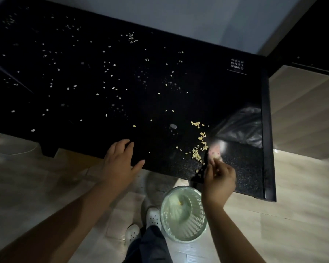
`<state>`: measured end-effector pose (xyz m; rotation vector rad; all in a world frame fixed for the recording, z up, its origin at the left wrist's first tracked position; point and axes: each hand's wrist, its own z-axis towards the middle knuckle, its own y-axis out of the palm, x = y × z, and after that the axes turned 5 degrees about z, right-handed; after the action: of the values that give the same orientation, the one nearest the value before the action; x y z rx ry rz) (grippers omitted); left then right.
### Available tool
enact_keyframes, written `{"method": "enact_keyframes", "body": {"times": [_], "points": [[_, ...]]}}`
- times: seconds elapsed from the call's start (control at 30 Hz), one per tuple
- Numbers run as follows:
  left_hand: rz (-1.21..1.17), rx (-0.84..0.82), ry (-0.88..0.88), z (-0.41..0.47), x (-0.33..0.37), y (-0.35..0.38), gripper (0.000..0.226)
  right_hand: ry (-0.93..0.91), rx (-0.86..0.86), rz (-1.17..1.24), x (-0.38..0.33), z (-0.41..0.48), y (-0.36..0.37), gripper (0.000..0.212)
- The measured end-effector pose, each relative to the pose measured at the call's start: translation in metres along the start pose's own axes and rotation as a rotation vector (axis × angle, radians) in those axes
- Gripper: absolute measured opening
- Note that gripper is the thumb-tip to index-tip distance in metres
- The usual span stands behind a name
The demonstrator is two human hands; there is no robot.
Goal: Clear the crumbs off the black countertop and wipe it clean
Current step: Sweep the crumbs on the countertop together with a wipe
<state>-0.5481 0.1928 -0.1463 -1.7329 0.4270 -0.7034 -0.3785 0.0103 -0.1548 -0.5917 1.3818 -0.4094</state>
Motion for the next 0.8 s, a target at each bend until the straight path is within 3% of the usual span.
{"method": "enact_keyframes", "body": {"times": [0.23,0.4,0.53,0.8], "points": [[0.111,0.059,-0.01,0.004,0.003,0.007,0.07,0.015,-0.083,0.19,-0.014,0.004,0.006,0.018],[0.17,0.098,-0.001,0.009,0.002,0.009,0.069,-0.068,-0.021,0.065,-0.007,0.057,-0.023,0.02],[0.17,0.116,-0.029,0.014,0.006,0.008,0.068,-0.029,-0.105,-0.028,0.0,0.087,-0.014,0.024],[0.172,0.101,0.01,0.013,0.0,0.007,0.074,-0.132,-0.288,0.055,-0.024,0.039,0.027,0.026]]}}
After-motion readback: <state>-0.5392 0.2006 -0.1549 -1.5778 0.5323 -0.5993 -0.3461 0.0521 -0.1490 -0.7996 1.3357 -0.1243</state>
